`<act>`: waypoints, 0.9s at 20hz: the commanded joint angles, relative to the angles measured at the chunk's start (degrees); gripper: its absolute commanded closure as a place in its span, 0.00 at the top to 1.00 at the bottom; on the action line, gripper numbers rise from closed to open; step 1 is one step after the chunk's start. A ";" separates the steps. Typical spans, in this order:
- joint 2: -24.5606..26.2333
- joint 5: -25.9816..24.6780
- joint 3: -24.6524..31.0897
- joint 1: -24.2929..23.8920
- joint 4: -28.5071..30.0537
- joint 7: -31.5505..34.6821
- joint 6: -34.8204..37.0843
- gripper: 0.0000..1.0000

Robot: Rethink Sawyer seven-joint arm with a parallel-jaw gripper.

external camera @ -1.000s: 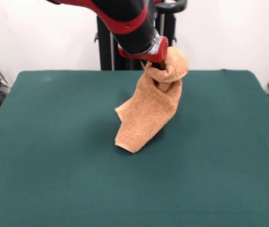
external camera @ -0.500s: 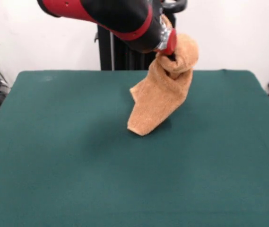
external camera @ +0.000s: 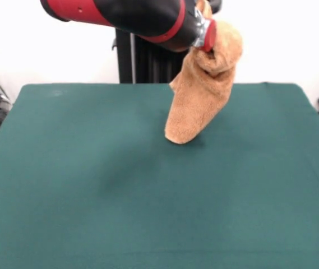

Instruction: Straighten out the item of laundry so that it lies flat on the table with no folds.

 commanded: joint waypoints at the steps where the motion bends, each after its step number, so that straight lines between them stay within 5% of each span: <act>1: 0.84 0.74 3.99 0.08 -1.64 7.33 -2.59 1.00; 18: -2.93 3.21 0.51 4.29 2.63 13.46 -21.52 1.00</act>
